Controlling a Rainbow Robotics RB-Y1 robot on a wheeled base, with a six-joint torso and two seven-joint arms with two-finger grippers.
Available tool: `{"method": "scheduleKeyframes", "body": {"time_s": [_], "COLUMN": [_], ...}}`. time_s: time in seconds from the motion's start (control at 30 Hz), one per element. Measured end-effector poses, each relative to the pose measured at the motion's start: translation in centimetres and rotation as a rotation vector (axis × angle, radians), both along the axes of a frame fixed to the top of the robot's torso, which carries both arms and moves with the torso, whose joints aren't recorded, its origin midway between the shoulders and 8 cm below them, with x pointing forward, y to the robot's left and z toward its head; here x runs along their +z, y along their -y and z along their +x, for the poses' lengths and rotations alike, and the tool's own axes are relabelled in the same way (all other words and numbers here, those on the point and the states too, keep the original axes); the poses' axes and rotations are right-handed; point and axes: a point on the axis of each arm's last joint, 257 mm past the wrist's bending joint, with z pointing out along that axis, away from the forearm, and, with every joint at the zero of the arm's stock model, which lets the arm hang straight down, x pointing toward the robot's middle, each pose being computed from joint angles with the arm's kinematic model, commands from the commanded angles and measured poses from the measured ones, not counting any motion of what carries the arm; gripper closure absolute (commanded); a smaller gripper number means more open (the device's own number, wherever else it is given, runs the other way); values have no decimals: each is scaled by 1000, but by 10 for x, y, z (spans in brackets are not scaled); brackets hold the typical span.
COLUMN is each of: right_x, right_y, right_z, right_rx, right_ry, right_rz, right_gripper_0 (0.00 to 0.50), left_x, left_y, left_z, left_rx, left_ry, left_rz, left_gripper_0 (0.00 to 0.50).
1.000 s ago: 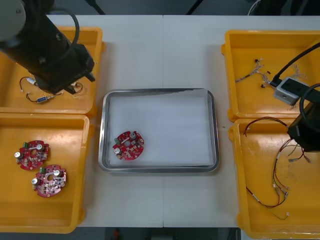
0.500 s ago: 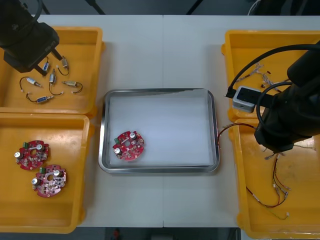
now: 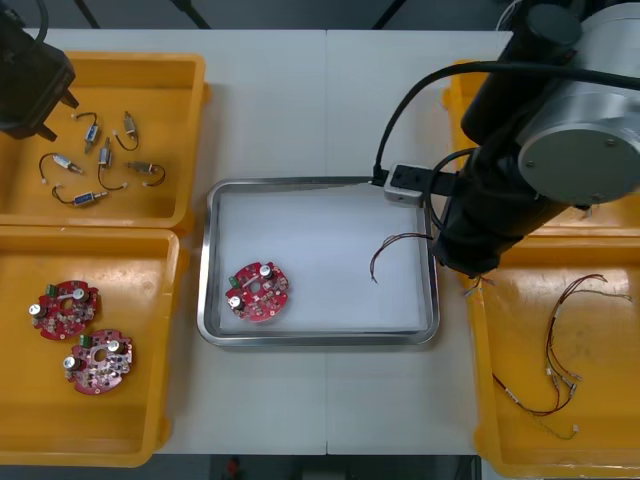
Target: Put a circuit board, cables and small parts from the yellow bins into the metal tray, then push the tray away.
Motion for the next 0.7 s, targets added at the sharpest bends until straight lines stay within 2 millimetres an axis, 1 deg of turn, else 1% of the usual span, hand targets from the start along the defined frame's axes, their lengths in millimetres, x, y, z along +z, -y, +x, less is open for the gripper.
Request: {"method": "scheduleKeyframes", "body": {"time_s": [0.23, 0.4, 0.5, 0.7], "right_x": [-14, -29, -40, -63], "right_y": [-33, -46, -54, -71], "right_z": [2, -3, -5, -2], "right_rx": [66, 152, 174, 193], "right_ry": [-24, -16, -14, -2], "right_rz": [-10, -58, -69, -77], "right_gripper_0": [500, 500, 500, 500], "left_x": [-9, -13, -14, -10], "left_y": [-31, -50, -61, -87], "left_z": [8, 13, 16, 25], "left_rx": [64, 39, 11, 58], "left_ry": [13, 20, 24, 57], "left_rz": [7, 48, 85, 103], "left_gripper_0": [0, 0, 0, 0]}}
